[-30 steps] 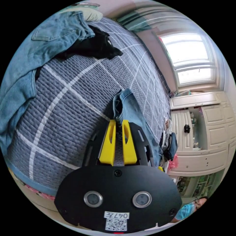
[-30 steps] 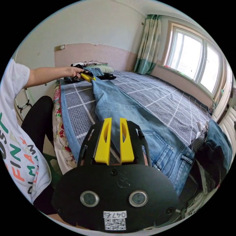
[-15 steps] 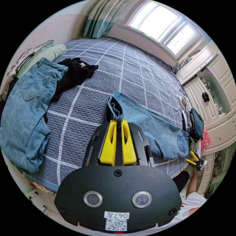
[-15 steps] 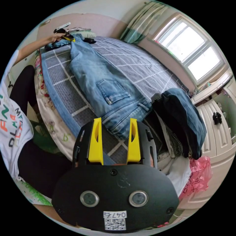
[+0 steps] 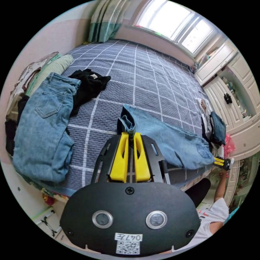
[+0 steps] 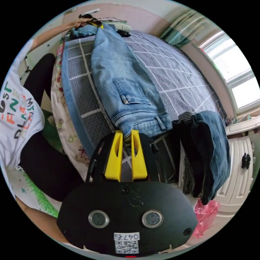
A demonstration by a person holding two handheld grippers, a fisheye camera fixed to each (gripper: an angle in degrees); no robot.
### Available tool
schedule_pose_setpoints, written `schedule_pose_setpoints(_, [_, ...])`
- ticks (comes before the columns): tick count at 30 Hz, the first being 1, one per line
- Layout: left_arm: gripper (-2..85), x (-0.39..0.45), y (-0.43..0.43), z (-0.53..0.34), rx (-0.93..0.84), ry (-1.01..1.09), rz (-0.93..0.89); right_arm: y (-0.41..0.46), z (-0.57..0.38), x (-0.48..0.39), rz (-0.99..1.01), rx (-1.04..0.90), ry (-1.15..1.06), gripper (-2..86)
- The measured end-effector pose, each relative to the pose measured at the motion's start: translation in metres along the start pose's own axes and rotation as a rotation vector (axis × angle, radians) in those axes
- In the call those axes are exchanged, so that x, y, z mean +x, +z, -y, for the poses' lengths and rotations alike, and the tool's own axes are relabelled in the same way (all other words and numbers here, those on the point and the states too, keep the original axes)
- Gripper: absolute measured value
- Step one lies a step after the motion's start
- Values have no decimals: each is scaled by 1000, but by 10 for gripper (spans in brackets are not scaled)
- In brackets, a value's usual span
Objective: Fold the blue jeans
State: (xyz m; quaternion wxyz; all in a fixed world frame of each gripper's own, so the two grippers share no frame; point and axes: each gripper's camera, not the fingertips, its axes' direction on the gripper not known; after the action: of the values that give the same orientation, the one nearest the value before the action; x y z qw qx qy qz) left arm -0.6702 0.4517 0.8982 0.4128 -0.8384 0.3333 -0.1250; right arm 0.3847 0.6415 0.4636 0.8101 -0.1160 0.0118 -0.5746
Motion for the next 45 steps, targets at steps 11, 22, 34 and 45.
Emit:
schedule_pose_setpoints(11, [55,-37,20,-127,-215,65,5,11,-16,-53,274,-97,-191,33])
schedule_pose_setpoints(22, [57,-41,0,-187,82,126,-187,-24,-38,15,84,304,135,47])
schedule_pose_setpoints(34, [113,220,174,-173,-70,965,-322,62,-12,41,94,126,112,47])
schedule_pose_setpoints(45, [-1,316,286,-191,-291,1292,-158,53,-28,9,18,211,78,8])
